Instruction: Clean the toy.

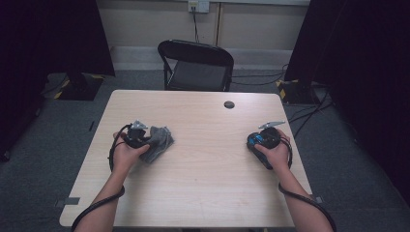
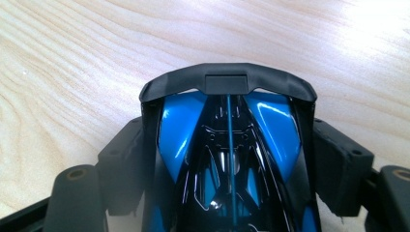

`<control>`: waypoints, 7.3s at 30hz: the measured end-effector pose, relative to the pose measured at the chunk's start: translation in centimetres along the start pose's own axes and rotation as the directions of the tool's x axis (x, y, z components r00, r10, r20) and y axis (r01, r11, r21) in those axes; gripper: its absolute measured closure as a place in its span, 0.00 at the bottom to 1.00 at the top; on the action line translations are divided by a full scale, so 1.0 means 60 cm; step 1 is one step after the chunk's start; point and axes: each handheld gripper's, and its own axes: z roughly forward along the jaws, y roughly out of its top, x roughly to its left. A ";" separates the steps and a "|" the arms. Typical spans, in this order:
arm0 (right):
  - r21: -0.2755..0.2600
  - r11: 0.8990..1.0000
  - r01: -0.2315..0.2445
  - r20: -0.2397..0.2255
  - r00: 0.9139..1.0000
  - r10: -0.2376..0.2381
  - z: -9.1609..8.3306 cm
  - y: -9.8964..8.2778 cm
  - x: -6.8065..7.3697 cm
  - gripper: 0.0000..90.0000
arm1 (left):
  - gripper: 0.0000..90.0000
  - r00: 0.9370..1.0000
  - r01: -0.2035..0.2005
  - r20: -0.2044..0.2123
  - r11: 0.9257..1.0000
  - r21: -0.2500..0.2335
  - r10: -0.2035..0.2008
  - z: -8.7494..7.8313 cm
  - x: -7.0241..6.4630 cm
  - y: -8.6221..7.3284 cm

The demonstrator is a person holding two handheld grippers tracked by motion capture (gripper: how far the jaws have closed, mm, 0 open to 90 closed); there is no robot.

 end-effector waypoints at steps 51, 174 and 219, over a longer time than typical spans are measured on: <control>-0.013 1.000 0.004 -0.008 1.000 -0.004 -0.016 0.010 0.003 0.20 | 0.27 1.000 0.007 -0.021 1.000 -0.028 -0.008 -0.011 -0.012 0.009; -0.049 0.971 0.235 -0.252 0.938 -0.239 -0.055 -0.005 0.182 0.18 | 0.18 0.943 -0.137 0.306 0.991 0.002 0.130 0.000 -0.194 0.004; -0.032 0.956 0.291 -0.317 0.904 -0.286 -0.040 -0.044 0.234 0.18 | 0.18 0.924 -0.216 0.331 0.976 0.039 0.191 0.015 -0.227 -0.030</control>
